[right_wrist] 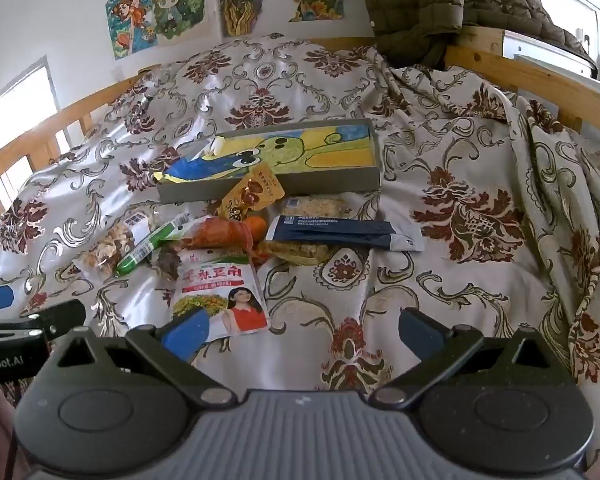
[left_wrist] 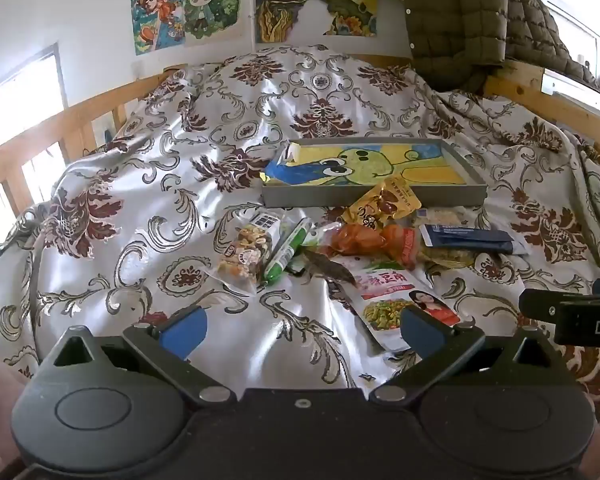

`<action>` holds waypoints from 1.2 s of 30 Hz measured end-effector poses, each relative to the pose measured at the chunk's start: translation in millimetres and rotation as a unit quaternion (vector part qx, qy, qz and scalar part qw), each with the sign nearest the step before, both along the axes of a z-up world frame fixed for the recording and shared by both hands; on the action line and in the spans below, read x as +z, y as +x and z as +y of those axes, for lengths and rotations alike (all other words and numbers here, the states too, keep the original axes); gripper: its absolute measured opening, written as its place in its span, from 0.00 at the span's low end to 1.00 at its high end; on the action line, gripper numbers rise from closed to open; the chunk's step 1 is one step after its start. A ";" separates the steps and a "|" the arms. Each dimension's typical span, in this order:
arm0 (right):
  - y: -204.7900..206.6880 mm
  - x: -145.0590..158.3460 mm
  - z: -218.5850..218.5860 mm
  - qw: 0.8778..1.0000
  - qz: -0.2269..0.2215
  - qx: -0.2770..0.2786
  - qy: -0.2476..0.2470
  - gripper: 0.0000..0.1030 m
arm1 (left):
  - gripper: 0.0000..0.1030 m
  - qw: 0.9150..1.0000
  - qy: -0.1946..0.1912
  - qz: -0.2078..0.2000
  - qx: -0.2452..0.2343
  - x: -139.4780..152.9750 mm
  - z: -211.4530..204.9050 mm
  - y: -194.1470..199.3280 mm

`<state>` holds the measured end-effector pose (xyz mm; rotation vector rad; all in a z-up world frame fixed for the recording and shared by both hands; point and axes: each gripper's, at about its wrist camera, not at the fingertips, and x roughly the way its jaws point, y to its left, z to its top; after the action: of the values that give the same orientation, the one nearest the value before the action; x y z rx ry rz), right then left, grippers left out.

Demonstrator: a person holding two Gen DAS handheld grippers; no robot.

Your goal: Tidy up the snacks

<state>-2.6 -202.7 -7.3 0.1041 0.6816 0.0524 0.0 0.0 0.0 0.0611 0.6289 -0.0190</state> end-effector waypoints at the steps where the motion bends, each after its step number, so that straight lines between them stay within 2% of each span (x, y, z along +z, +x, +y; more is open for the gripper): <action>1: 0.1 -0.1 -0.1 1.000 0.000 0.000 0.000 1.00 | 0.99 1.000 0.002 -0.001 0.000 0.0 -0.1 -0.1; 36: 2.0 -2.1 -0.3 1.000 0.006 0.000 -0.003 1.00 | 0.99 1.000 0.004 0.005 0.002 -0.2 -1.3 1.0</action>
<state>-0.6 -203.0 -9.3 0.0990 0.6934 0.0492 1.0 -1.3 -0.2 0.0670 0.6388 -0.0130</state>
